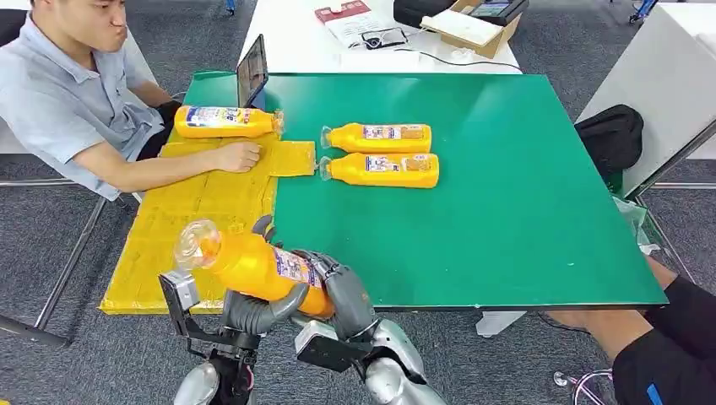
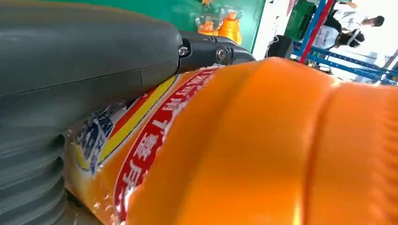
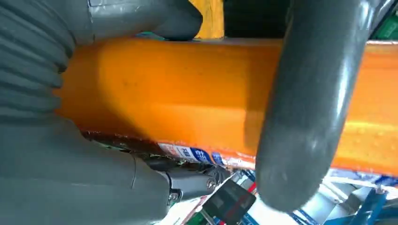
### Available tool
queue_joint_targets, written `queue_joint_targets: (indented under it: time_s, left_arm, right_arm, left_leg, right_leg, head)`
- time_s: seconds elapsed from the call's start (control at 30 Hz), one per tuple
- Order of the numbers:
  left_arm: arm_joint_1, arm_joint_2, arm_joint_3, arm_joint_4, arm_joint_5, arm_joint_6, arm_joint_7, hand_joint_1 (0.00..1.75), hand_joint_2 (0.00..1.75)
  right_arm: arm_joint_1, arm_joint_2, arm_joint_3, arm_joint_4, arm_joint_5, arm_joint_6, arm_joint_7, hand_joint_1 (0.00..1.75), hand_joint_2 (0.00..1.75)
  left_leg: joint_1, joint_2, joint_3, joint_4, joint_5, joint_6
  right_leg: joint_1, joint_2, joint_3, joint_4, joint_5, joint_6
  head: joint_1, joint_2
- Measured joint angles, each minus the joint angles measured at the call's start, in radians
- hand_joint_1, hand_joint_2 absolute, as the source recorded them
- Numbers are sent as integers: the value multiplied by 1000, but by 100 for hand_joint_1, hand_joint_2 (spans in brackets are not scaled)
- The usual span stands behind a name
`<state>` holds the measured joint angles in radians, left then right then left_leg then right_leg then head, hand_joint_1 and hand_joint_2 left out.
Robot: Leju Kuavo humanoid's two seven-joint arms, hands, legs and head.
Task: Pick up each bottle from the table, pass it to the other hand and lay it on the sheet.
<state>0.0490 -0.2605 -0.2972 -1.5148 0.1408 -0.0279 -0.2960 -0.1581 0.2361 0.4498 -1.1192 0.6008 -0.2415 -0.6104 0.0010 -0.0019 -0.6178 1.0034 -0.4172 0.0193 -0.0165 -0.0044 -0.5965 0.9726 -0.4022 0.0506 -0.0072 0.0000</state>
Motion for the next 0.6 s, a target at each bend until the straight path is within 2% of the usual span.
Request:
queue_joint_targets:
  time_s: [0.03, 0.07, 0.1, 0.13, 0.17, 0.43, 0.6]
  left_arm:
    - [0, 0, -2, 0, 9, -5, 2, 168, 175]
    - [1, 1, -3, 0, 23, -12, 5, 175, 175]
    - [1, 1, -4, 2, 44, -24, 7, 175, 175]
    - [1, 1, -4, 2, 57, -32, 8, 175, 175]
    - [0, 1, -4, 2, 71, -41, 8, 175, 175]
    - [-1, 1, 6, 2, 138, -50, 3, 175, 175]
    - [-12, 0, 13, 3, 180, -20, 3, 175, 175]
  right_arm:
    - [-1, 0, 6, 5, -5, -5, 0, 129, 175]
    - [-3, 1, 13, 10, -10, -10, 0, 26, 175]
    - [-6, 3, 19, 15, -17, -14, 0, 26, 175]
    - [-9, 4, 24, 19, -22, -16, 1, 0, 175]
    - [-10, 5, 30, 24, -24, -21, 3, 0, 0]
    - [-10, 14, 59, 40, -10, -76, 38, 0, 0]
    - [9, 25, 78, 33, 22, -198, -9, 0, 0]
  left_leg:
    - [0, 0, 0, 0, 0, 0]
    - [0, 0, 0, 0, 0, 0]
    - [0, 0, 0, 0, 0, 0]
    - [0, 0, 0, 0, 0, 0]
    - [0, 0, 0, 0, 0, 0]
    - [0, 0, 0, 0, 0, 0]
    - [0, 0, 0, 0, 0, 0]
  right_leg:
    - [0, 0, 0, 0, 0, 0]
    - [0, 0, 0, 0, 0, 0]
    - [0, 0, 0, 0, 0, 0]
    - [0, 0, 0, 0, 0, 0]
    - [0, 0, 0, 0, 0, 0]
    - [0, 0, 0, 0, 0, 0]
    - [0, 0, 0, 0, 0, 0]
  head:
    - [0, 0]
    - [0, 0]
    - [0, 0]
    - [0, 0]
    - [0, 0]
    - [0, 0]
    - [0, 0]
